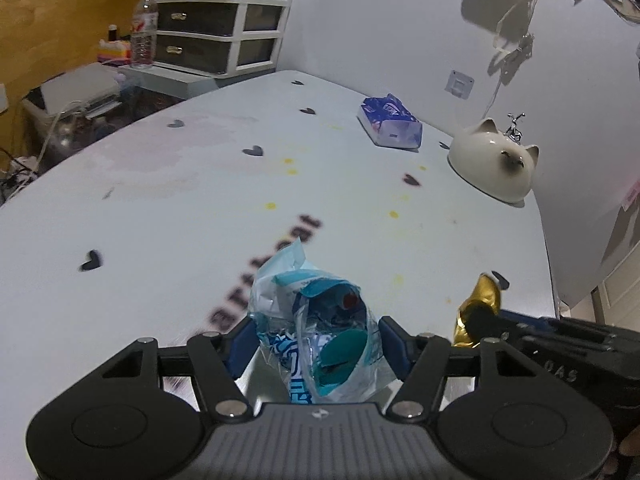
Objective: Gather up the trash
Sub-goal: 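Carry the teal bag and gold foil in both tools over the trash bin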
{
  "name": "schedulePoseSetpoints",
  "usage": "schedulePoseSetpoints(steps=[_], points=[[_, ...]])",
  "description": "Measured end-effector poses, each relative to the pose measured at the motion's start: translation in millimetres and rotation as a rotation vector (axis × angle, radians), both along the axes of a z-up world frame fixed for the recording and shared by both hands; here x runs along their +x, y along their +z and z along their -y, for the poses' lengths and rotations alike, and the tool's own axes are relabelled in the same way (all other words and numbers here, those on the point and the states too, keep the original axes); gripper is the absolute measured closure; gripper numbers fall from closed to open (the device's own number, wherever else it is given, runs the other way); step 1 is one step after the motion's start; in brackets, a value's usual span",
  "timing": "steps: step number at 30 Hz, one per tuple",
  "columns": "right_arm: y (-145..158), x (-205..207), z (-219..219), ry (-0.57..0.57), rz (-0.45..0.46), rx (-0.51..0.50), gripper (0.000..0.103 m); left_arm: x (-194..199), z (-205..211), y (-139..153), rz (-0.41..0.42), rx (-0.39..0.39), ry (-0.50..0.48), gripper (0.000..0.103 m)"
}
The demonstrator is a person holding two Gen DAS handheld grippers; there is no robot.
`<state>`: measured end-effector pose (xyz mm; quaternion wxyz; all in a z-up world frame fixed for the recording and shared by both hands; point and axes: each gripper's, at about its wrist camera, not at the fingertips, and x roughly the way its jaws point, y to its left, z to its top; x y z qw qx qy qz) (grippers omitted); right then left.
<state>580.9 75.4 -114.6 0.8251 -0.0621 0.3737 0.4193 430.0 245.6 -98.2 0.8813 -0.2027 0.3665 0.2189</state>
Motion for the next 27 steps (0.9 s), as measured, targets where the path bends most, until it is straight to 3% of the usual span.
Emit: schedulePoseSetpoints(steps=[14, 27], points=[[68, -101, 34, -0.045, 0.059, 0.051, 0.076, -96, 32, 54, 0.038, 0.097, -0.012, 0.039], [112, -217, 80, -0.147, 0.095, 0.080, 0.076, -201, 65, 93, 0.081, 0.134, -0.077, 0.039]])
